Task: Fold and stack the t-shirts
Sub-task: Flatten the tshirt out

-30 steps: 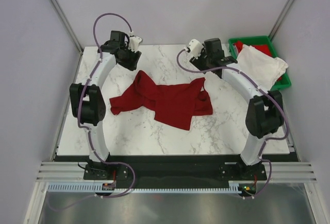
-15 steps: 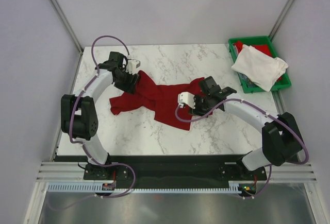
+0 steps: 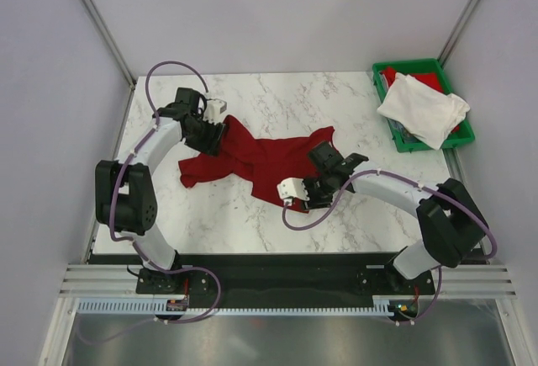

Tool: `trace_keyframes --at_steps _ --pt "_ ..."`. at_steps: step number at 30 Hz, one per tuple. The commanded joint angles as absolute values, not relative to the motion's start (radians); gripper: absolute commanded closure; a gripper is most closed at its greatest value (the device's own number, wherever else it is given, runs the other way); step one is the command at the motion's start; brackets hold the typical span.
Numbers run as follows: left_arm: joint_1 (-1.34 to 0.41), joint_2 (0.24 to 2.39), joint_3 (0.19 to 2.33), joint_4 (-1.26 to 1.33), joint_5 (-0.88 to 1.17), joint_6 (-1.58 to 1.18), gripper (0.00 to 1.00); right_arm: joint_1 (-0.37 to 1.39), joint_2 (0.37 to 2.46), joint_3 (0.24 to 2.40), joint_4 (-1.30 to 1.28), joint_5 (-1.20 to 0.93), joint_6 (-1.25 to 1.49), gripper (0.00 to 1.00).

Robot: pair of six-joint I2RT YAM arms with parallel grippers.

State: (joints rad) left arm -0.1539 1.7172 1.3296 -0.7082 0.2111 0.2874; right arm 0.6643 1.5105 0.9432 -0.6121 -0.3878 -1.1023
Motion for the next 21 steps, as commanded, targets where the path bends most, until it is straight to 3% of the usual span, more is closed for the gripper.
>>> trace_keyframes --at_steps 1,21 --pt "-0.156 1.661 1.315 -0.698 0.199 0.261 0.39 0.675 1.552 0.943 -0.595 -0.436 -1.166 0.49" --pt "-0.156 1.644 1.302 -0.696 0.156 0.275 0.39 0.684 1.693 0.991 -0.61 -0.436 -1.198 0.52"
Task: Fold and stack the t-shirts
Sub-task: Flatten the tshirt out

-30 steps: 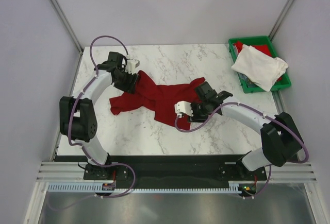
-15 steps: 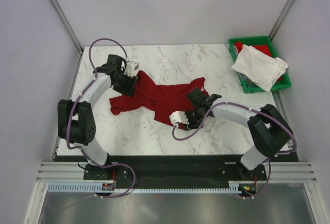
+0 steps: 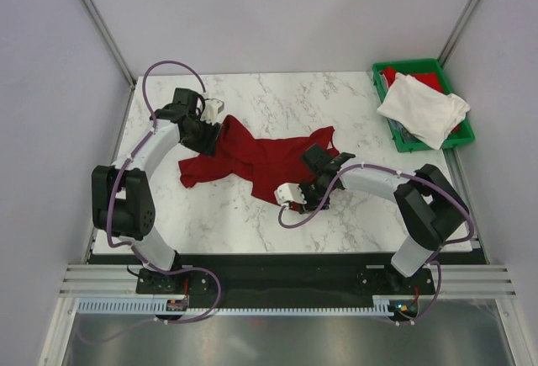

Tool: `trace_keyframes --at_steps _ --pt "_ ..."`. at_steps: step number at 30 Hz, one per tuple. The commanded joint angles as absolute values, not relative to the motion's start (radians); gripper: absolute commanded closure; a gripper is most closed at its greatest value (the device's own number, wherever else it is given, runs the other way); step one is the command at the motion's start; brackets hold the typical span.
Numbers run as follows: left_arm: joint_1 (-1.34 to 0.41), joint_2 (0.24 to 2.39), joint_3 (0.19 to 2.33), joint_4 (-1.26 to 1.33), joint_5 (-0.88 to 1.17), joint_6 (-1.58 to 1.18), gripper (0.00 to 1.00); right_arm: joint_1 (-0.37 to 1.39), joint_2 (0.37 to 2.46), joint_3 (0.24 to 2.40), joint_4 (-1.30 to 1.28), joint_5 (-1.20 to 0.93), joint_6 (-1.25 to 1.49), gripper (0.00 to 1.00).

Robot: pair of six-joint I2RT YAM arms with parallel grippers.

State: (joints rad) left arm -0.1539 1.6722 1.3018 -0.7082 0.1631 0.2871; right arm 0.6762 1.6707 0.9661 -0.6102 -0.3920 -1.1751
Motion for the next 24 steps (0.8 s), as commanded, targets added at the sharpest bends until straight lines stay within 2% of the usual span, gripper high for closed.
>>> trace_keyframes --at_steps 1,16,19,20,21,24 --pt "-0.155 1.646 1.302 -0.695 0.156 0.273 0.39 0.686 1.697 0.994 -0.612 -0.442 -1.2 0.52" --pt "-0.156 1.647 1.295 -0.695 0.158 0.276 0.39 0.715 1.759 1.025 -0.681 -0.442 -1.207 0.58" --pt "-0.156 1.64 1.279 -0.695 0.164 0.281 0.39 0.719 1.784 1.046 -0.706 -0.437 -1.198 0.74" --pt "-0.156 1.637 1.275 -0.693 0.169 0.281 0.39 0.721 1.795 1.052 -0.727 -0.437 -1.195 0.94" --pt "-0.155 1.635 1.269 -0.695 0.175 0.284 0.39 0.719 1.793 1.057 -0.732 -0.436 -1.184 1.0" --pt "-0.16 1.62 1.246 -0.698 0.209 0.29 0.38 0.71 1.75 1.06 -0.72 -0.43 -1.148 1.0"
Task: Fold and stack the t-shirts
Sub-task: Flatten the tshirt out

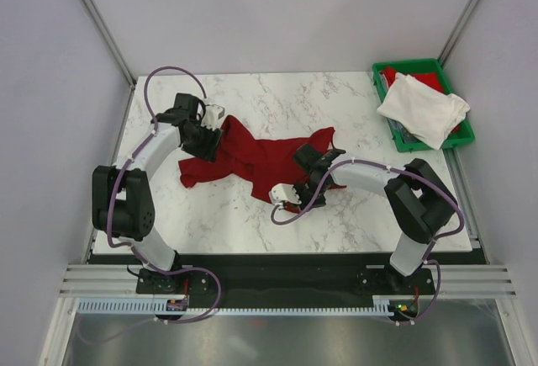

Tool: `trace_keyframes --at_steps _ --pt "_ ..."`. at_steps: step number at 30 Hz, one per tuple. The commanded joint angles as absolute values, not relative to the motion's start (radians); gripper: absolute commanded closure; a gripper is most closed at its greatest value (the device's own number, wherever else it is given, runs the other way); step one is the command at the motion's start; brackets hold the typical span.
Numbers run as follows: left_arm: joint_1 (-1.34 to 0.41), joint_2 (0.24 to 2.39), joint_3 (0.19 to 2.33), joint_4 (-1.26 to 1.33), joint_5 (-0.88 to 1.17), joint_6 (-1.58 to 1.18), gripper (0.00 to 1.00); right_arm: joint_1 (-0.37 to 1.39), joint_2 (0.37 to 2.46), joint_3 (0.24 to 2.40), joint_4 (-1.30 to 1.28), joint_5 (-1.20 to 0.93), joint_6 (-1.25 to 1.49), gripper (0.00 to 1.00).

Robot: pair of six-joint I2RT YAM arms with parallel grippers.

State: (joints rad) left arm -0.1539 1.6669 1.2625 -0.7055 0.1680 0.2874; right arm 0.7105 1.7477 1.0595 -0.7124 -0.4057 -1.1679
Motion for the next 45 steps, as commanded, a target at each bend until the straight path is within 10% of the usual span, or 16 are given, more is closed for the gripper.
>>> trace_keyframes --at_steps 1,22,33,45 --pt "-0.169 1.62 1.233 -0.696 0.224 0.294 0.38 0.7 1.734 1.06 -0.709 -0.417 -1.105 1.0" --pt "-0.341 1.813 1.347 -0.73 0.21 0.295 0.52 0.627 1.641 1.108 -0.624 -0.314 -0.945 1.0" --pt "-0.342 1.81 1.401 -0.765 0.241 0.302 0.98 0.608 1.64 1.109 -0.606 -0.304 -0.933 1.0" --pt "-0.2 1.491 1.446 -0.778 0.141 0.443 0.98 0.422 1.592 1.487 -0.479 -0.222 -0.543 1.0"
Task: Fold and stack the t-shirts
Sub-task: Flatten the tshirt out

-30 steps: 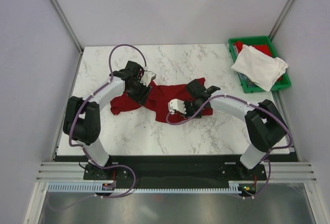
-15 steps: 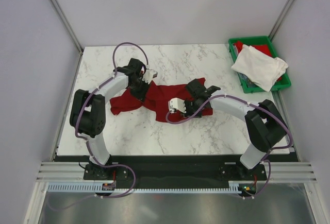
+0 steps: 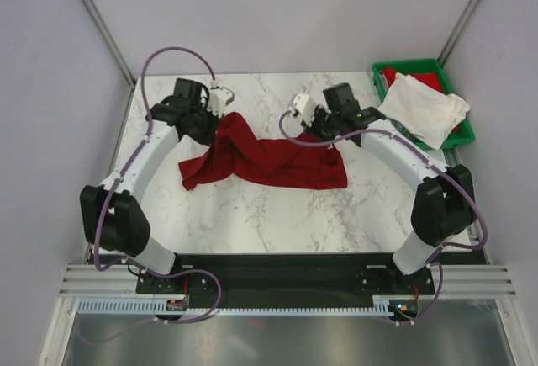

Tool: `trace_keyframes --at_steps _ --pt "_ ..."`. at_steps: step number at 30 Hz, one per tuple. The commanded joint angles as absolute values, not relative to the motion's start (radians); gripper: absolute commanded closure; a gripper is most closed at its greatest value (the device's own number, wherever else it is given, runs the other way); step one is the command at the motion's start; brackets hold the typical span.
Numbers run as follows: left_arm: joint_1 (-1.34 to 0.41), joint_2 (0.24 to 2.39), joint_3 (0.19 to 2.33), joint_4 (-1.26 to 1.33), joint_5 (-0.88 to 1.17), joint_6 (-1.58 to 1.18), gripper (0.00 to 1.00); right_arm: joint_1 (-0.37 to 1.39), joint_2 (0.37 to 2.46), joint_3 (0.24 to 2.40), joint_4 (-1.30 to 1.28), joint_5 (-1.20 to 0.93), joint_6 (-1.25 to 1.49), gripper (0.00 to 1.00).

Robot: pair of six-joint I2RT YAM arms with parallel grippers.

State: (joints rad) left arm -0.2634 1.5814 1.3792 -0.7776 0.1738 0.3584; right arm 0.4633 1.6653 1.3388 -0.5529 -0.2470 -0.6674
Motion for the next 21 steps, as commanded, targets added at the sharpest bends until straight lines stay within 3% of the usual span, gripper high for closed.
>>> trace_keyframes --at_steps 1,6,11,21 --pt "-0.189 1.482 1.457 -0.778 0.137 0.452 0.98 0.416 1.588 1.515 -0.482 -0.219 -0.54 1.0" --pt "-0.16 1.422 1.505 -0.799 0.143 0.477 0.98 0.402 1.533 1.621 -0.518 -0.236 -0.537 1.0" --pt "-0.16 1.361 1.444 -0.799 0.169 0.477 0.98 0.403 1.436 1.577 -0.545 -0.258 -0.523 1.0" --pt "-0.097 1.532 1.284 -0.72 0.235 0.511 0.98 0.403 1.498 1.463 -0.526 -0.273 -0.557 1.0"
